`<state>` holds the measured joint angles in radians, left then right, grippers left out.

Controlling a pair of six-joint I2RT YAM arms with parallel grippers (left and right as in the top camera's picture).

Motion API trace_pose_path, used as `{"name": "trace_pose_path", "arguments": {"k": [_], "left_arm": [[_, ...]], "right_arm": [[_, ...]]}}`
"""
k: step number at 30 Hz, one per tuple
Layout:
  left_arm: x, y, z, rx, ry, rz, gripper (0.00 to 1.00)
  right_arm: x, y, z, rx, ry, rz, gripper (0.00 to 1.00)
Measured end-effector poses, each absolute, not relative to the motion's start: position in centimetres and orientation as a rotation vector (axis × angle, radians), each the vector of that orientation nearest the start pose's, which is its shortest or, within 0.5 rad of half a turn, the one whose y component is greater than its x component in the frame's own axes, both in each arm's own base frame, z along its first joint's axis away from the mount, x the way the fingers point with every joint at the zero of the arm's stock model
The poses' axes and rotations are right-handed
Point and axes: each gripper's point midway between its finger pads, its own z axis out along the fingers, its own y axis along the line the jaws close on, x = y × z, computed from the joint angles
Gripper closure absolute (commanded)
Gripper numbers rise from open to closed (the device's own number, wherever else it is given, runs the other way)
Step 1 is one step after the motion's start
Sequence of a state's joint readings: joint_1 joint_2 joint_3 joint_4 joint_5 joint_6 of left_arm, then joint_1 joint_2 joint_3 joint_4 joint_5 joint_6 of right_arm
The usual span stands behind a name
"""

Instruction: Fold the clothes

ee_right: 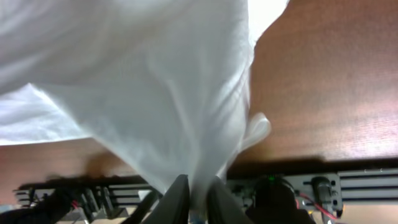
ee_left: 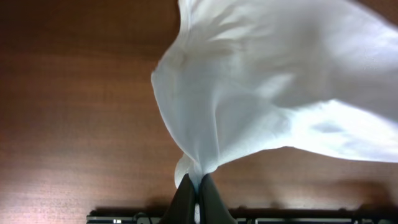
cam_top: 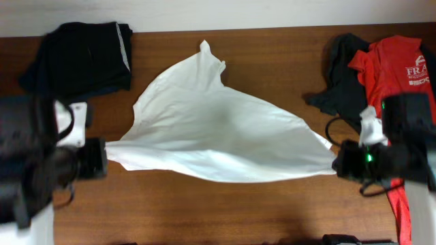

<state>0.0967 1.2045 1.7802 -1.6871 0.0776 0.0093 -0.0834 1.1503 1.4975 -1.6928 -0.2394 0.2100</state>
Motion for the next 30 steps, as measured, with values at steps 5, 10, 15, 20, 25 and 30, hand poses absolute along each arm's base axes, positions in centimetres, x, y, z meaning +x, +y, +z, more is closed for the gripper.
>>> {"name": "trace_pose_path", "arguments": {"k": [5,10,15,20,25,30], "left_arm": [[18.1,0.4,34.3,-0.092,2.566,-0.064,0.58],[19.1,0.5,33.6,-0.111,2.607,-0.072,0.14],[23.5,0.9,32.3,-0.111,2.644,-0.074,0.14],[32.8,1.8,29.4,-0.107,2.626,-0.073,0.14],[40.4,2.4,21.0,-0.073,2.754,-0.093,0.25],[45.2,2.4,12.2,-0.011,2.846,-0.132,0.43]], "right_arm": [[15.5,2.8,24.2,0.415,2.907,0.374,0.48],[16.9,2.7,23.3,0.436,2.932,0.375,0.11],[20.6,2.4,22.3,0.435,2.915,0.375,0.01],[26.2,1.9,19.6,0.443,2.905,0.376,0.01],[28.9,1.6,14.3,0.527,3.046,0.372,0.01],[29.8,1.5,9.4,0.580,3.182,0.365,0.01]]}}
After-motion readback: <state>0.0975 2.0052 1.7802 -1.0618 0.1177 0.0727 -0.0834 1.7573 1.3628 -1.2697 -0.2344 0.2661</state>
